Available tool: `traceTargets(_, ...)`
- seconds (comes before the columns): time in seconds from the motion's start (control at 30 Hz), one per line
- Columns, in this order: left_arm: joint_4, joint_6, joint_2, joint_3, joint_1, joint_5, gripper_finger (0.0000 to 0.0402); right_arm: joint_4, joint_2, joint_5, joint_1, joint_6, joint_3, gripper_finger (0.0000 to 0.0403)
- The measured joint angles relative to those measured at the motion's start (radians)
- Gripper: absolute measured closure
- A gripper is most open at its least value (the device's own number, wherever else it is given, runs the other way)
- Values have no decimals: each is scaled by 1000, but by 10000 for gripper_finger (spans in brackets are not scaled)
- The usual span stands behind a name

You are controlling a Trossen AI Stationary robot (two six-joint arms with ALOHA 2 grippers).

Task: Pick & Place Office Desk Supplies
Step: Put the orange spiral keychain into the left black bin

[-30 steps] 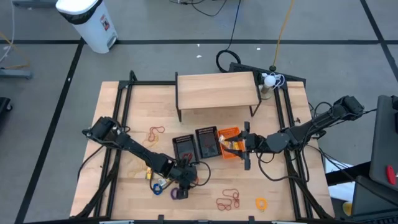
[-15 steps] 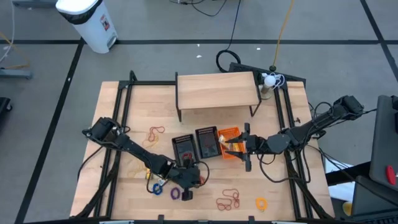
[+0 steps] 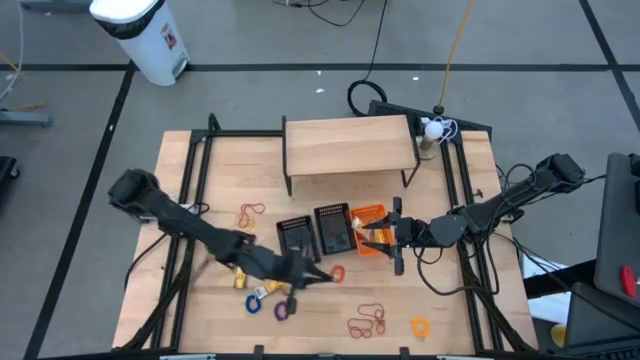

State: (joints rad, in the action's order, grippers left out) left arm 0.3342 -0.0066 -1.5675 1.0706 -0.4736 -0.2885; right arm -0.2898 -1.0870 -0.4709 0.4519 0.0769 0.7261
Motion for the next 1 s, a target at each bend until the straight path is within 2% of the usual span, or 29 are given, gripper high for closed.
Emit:
traceTargets(0.13, -14, 129, 107, 1, -14, -63, 401, -28, 0, 0, 0, -16, 0, 232)
traceTargets(0.23, -96, 157, 143, 1, -27, -118, 401, -56, 0, 0, 0, -54, 0, 232)
traceTargets(0.4, -234, 172, 148, 1, -24, -323, 401, -179, 0, 1, -8, -186, 0, 232)
traceTargets(0.47, -304, 171, 149, 1, -1, -361, 401, -211, 1, 0, -8, -240, 0, 232)
traceTargets(0.53, -387, 137, 148, 0, 32, -346, 401, -255, 0, 0, -8, -302, 0, 232)
traceTargets(0.67, -534, 22, 149, 0, 110, -245, 401, -342, 1, 1, -10, -404, 0, 232)
traceTargets(0.83, -727, -165, 149, 0, 180, -107, 401, -356, 1, 0, -14, -438, 0, 232)
traceTargets(1.0, -883, -355, 149, 0, 188, -85, 401, -344, 0, 0, -14, -441, 0, 232)
